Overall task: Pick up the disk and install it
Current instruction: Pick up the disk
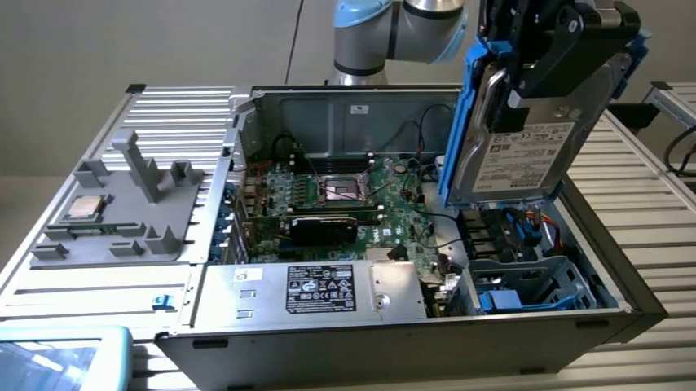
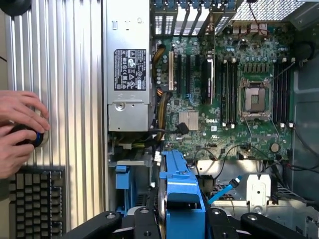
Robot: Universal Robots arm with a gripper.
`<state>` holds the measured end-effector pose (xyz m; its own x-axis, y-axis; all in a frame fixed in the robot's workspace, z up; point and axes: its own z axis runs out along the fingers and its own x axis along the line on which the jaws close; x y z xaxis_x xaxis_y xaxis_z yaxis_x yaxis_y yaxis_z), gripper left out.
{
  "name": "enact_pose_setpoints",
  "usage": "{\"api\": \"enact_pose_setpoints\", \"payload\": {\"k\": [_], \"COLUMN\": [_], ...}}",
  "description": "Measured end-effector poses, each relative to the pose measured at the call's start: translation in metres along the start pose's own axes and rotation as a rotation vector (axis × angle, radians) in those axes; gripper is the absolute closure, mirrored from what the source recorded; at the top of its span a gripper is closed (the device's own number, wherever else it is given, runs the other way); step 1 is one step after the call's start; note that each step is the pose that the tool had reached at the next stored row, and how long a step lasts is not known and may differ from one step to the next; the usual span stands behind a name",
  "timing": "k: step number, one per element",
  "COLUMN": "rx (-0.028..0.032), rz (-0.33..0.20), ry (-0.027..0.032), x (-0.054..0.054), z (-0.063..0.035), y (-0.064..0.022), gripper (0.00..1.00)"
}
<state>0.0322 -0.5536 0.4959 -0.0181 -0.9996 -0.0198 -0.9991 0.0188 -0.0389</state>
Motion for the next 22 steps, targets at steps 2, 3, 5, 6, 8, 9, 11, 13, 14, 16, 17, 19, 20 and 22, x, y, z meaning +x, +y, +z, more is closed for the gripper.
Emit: {"api": "enact_pose_setpoints", "payload": {"k": [2, 3, 5, 6, 8, 9, 11, 13, 14, 16, 17, 19, 20, 22], "rx": [0.0000, -0.0001, 0.0000, 0.0000, 0.0000, 0.0000, -0.0002, -0.0008, -0.0012, -0.0018, -0.0020, -0.0021, -0.0021, -0.0021], "rz": [0.000, 0.000, 0.000, 0.000, 0.000, 0.000, 0.000, 0.000, 0.000, 0.000, 0.000, 0.000, 0.000, 0.001], "ry": [-0.0001, -0.0001, -0.0001, -0.0001, -0.0001, -0.0001, 0.0000, -0.0001, 0.0001, 0.0001, 0.0003, 0.0007, 0.0008, 0.0013], "x": [0.005, 0.007, 0.012, 0.015, 0.019, 0.021, 0.024, 0.027, 0.028, 0.031, 0.032, 0.034, 0.035, 0.037], "z": [0.0000, 0.0001, 0.0001, 0.0000, 0.0000, 0.0000, 0.0001, 0.0002, 0.0002, 0.0004, 0.0004, 0.0008, 0.0014, 0.0029], "y": [-0.0033, -0.0044, -0.0065, -0.0074, -0.0094, -0.0105, -0.0137, -0.0175, -0.0195, -0.0238, -0.0256, -0.0278, -0.0282, -0.0285], "gripper": [0.63, 0.63, 0.63, 0.63, 0.63, 0.63, 0.63, 0.63, 0.63, 0.63, 0.63, 0.63, 0.63, 0.63]}}
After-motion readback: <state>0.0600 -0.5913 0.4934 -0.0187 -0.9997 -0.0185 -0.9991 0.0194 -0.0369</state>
